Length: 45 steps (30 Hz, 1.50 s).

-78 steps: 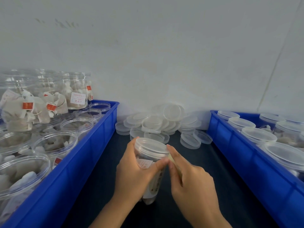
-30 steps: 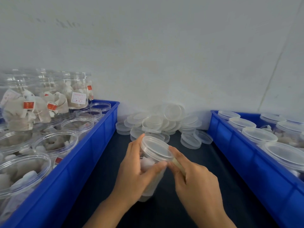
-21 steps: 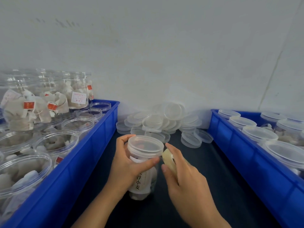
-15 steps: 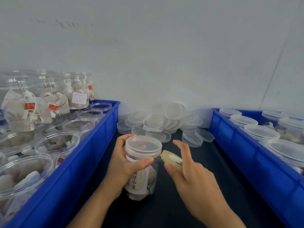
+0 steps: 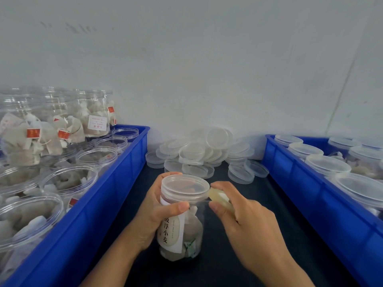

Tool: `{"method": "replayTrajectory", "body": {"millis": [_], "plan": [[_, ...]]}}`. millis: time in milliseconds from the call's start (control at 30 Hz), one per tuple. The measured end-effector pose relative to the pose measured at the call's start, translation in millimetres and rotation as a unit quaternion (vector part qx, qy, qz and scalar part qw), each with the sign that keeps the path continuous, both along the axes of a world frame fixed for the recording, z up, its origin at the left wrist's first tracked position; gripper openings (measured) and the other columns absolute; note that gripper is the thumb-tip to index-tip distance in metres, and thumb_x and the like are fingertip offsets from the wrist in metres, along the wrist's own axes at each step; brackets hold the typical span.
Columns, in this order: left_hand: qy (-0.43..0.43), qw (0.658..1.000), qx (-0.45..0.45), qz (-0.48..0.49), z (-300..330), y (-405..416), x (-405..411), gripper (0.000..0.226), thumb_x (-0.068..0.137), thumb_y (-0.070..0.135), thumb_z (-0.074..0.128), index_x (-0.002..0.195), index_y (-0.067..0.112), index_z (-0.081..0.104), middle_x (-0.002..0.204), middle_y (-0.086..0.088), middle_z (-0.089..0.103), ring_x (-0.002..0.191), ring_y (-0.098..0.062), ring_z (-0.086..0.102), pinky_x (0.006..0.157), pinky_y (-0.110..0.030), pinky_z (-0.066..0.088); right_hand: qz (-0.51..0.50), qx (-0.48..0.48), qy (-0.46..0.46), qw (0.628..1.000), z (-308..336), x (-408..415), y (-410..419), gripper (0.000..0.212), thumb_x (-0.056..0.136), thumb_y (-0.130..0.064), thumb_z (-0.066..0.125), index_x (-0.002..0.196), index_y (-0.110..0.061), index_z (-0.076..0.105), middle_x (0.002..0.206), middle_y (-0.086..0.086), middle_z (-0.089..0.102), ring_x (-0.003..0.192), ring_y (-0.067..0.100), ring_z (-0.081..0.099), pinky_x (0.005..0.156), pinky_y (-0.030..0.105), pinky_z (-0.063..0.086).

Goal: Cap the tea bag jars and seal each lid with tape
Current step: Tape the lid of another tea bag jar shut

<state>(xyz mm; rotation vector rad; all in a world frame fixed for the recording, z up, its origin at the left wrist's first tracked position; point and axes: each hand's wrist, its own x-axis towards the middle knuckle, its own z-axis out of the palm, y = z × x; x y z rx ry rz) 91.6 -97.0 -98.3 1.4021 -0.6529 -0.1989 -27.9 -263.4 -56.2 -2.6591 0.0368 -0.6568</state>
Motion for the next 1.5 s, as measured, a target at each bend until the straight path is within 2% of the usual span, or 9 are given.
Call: {"method": "replayTrajectory", "body": {"millis": [267, 433, 567, 800, 1000, 1067, 1233, 1400, 1500], "plan": [[-0.006, 1.000, 0.001, -0.013, 0, -1, 0, 0.087, 0.047, 0.030, 0.081, 0.126, 0.012, 0.049, 0.113, -0.005, 0.069, 0.106, -0.019, 0.066, 0.082, -0.021, 0.053, 0.001, 0.063, 0.020, 0.998, 4, -2, -4, 0.027, 0.095, -0.054, 0.034, 0.121, -0.055, 0.039, 0.082, -0.014, 0.066, 0.080, 0.001, 0.059, 0.074, 0.021, 0.047], [-0.013, 1.000, 0.000, -0.022, 0, 0, -2, 0.083, 0.050, 0.032, 0.080, 0.125, 0.012, 0.050, 0.112, -0.006, 0.069, 0.106, -0.020, 0.066, 0.083, -0.022, 0.052, -0.002, 0.031, 0.013, 0.999, 2, 2, -1, 0.037, 0.091, -0.059, 0.027, 0.126, -0.052, 0.035, 0.062, -0.013, 0.053, 0.067, 0.007, 0.055, 0.070, 0.026, 0.048], [-0.023, 0.999, 0.003, -0.031, 2, -3, -4, 0.080, 0.052, 0.036, 0.079, 0.123, 0.016, 0.050, 0.111, -0.002, 0.069, 0.106, -0.018, 0.065, 0.084, -0.021, 0.051, -0.011, 0.059, 0.005, 0.998, -4, 5, -4, 0.038, 0.092, -0.058, 0.030, 0.129, -0.061, 0.026, 0.070, -0.013, 0.061, 0.070, 0.003, 0.058, 0.068, 0.019, 0.047], [-0.060, 0.997, 0.018, 0.040, 6, -10, -14, 0.097, 0.048, 0.077, 0.075, 0.122, 0.020, 0.052, 0.111, -0.001, 0.067, 0.103, -0.010, 0.065, 0.083, -0.018, 0.050, -0.027, 0.045, -0.025, 0.998, -12, 7, 5, 0.046, 0.093, -0.058, 0.032, 0.139, -0.058, 0.029, 0.104, -0.024, 0.066, 0.082, -0.006, 0.058, 0.067, 0.011, 0.040], [-0.185, 0.968, 0.069, 0.156, 6, -13, -24, 0.066, 0.085, 0.063, 0.043, 0.146, 0.042, 0.028, 0.135, 0.035, 0.045, 0.125, 0.012, 0.044, 0.097, -0.005, 0.036, -0.023, 0.056, -0.027, 0.998, -19, 5, 7, 0.047, 0.099, -0.046, 0.021, 0.145, -0.050, 0.021, 0.068, -0.019, 0.046, 0.066, 0.000, 0.049, 0.067, 0.018, 0.045], [-0.203, 0.960, 0.098, 0.164, 8, -13, -26, 0.069, 0.079, 0.069, 0.050, 0.140, 0.042, 0.033, 0.126, 0.036, 0.050, 0.119, 0.011, 0.049, 0.092, -0.003, 0.039, -0.013, 0.065, -0.032, 0.997, -20, 5, 9, 0.048, 0.100, -0.042, 0.021, 0.147, -0.048, 0.015, 0.068, -0.019, 0.045, 0.064, 0.000, 0.048, 0.064, 0.018, 0.043], [-0.167, 0.958, 0.100, 0.210, 15, -14, -25, 0.084, 0.041, 0.076, 0.076, 0.112, 0.042, 0.047, 0.109, 0.032, 0.057, 0.104, 0.010, 0.056, 0.079, -0.013, 0.045, 0.040, 0.044, -0.032, 0.998, -21, 6, 17, 0.055, 0.100, -0.036, 0.027, 0.150, -0.040, 0.005, 0.120, -0.012, 0.060, 0.105, 0.006, 0.056, 0.083, 0.020, 0.046], [-0.117, 0.972, 0.064, 0.192, 17, -12, -20, 0.078, 0.039, 0.065, 0.086, 0.104, 0.038, 0.051, 0.104, 0.027, 0.062, 0.098, 0.007, 0.060, 0.073, -0.008, 0.047, 0.043, 0.052, -0.023, 0.997, -16, 6, 20, 0.054, 0.097, -0.049, 0.020, 0.150, -0.043, 0.010, 0.126, -0.013, 0.058, 0.118, 0.000, 0.043, 0.077, 0.004, 0.037], [-0.074, 0.981, 0.039, 0.172, 17, -5, -14, 0.080, 0.037, 0.057, 0.087, 0.107, 0.034, 0.055, 0.103, 0.020, 0.065, 0.096, 0.003, 0.063, 0.076, -0.018, 0.049, 0.029, 0.040, -0.013, 0.999, -8, 3, 18, 0.072, 0.079, -0.069, 0.004, 0.145, -0.046, 0.018, 0.110, -0.017, 0.061, 0.099, -0.001, 0.055, 0.066, 0.006, 0.039]]}}
